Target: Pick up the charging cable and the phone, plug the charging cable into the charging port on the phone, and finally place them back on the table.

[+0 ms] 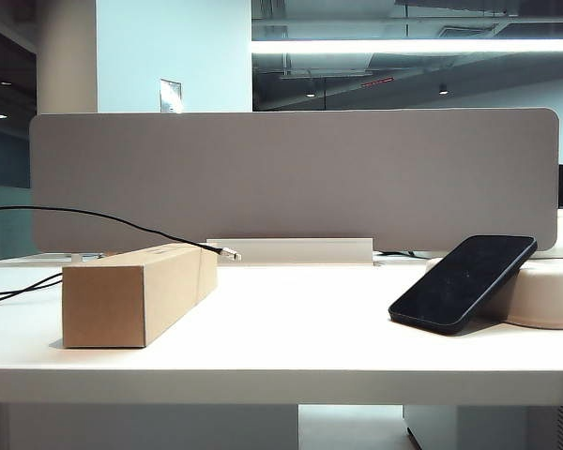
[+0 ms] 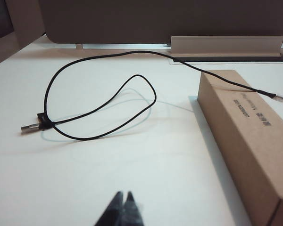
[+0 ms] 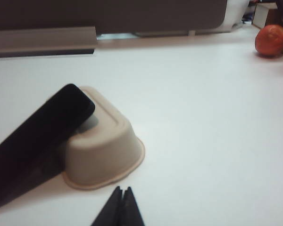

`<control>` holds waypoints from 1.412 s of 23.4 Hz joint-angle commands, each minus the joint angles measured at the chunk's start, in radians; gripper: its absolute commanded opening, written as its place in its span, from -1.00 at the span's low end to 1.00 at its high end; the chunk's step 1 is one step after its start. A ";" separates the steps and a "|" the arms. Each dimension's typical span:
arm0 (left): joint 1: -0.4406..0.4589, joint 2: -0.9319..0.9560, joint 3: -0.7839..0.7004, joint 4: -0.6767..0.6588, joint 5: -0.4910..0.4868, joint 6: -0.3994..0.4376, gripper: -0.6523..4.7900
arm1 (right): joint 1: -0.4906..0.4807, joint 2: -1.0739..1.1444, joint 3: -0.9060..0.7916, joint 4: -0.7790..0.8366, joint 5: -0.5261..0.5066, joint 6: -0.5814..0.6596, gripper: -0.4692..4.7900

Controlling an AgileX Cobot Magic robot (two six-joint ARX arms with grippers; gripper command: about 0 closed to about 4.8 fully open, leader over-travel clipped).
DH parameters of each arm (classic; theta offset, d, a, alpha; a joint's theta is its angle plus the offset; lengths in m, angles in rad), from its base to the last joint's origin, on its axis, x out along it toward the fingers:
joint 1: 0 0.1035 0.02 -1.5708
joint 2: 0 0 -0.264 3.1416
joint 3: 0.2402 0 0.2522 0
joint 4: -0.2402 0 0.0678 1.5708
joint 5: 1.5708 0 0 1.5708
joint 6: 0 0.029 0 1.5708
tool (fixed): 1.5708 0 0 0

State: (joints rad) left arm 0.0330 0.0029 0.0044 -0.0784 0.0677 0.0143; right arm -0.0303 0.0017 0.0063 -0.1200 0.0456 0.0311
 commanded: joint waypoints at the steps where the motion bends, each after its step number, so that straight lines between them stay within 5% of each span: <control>1: -0.002 0.001 0.004 0.018 0.035 -0.014 -0.78 | 0.006 -0.002 -0.002 0.074 -0.008 0.005 -0.82; 9: -0.002 0.001 0.016 0.042 0.138 -0.015 -0.78 | 0.006 0.002 0.055 0.047 -0.040 0.101 -0.82; 33: -0.002 0.127 0.247 0.075 0.139 -0.014 -0.78 | 0.006 0.006 0.256 -0.145 -0.137 0.101 -0.82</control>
State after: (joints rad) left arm 0.0330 0.1085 0.2371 -0.0147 0.2016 0.0029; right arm -0.0238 0.0048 0.2520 -0.2733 -0.0711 0.1314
